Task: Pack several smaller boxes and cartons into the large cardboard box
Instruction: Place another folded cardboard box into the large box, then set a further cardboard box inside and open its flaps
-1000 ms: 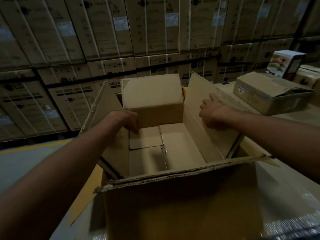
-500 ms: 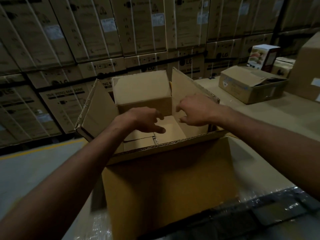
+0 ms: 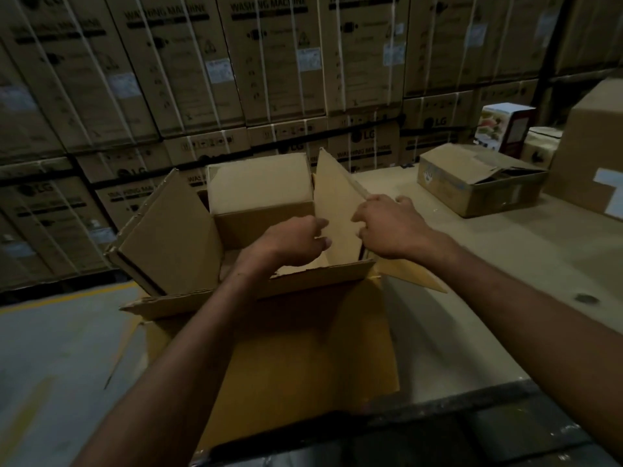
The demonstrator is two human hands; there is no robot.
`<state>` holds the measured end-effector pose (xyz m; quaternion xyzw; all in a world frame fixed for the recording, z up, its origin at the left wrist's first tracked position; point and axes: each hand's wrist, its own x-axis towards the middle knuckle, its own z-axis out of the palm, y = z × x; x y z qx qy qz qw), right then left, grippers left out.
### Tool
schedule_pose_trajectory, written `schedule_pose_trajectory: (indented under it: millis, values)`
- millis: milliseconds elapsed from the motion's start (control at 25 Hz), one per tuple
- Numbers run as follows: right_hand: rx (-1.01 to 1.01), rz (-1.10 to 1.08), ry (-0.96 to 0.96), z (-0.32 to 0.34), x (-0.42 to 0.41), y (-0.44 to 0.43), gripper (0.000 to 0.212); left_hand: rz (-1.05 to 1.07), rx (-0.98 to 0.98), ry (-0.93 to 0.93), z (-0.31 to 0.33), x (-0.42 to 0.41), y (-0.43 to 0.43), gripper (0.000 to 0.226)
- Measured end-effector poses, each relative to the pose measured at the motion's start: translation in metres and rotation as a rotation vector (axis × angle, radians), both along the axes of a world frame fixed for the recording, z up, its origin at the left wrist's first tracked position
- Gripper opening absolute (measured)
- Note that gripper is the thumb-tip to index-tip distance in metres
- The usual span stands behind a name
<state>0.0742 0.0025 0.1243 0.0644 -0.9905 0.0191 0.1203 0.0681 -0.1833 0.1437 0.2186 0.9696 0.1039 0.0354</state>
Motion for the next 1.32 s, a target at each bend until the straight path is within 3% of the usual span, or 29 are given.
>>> schedule_pose_trajectory:
  millis: [200, 440, 640, 920, 1080, 1320]
  values:
    - [-0.212, 0.217, 0.166, 0.000, 0.023, 0.039, 0.030, 0.148, 0.029, 0.127, -0.013, 0.016, 0.070, 0.041]
    - [-0.479, 0.177, 0.326, -0.018, 0.041, 0.087, 0.027, 0.222, 0.309, 0.515, -0.028, 0.065, 0.123, 0.050]
    - [-0.682, 0.066, 0.405, -0.044, 0.020, 0.136, 0.024, 0.131, 0.471, 0.597, -0.053, 0.065, 0.181, 0.046]
    - [-0.720, -0.091, 0.363, -0.080, -0.001, 0.245, 0.026, 0.034, 0.775, 0.386, -0.085, 0.007, 0.274, 0.038]
    - [-0.741, -0.240, 0.344, -0.093, -0.025, 0.319, 0.024, -0.032, 0.816, 0.234, -0.100, -0.034, 0.336, 0.044]
    - [-0.750, -0.294, 0.341, -0.113, -0.097, 0.441, 0.016, -0.025, 0.896, 0.041, -0.127, -0.115, 0.443, 0.042]
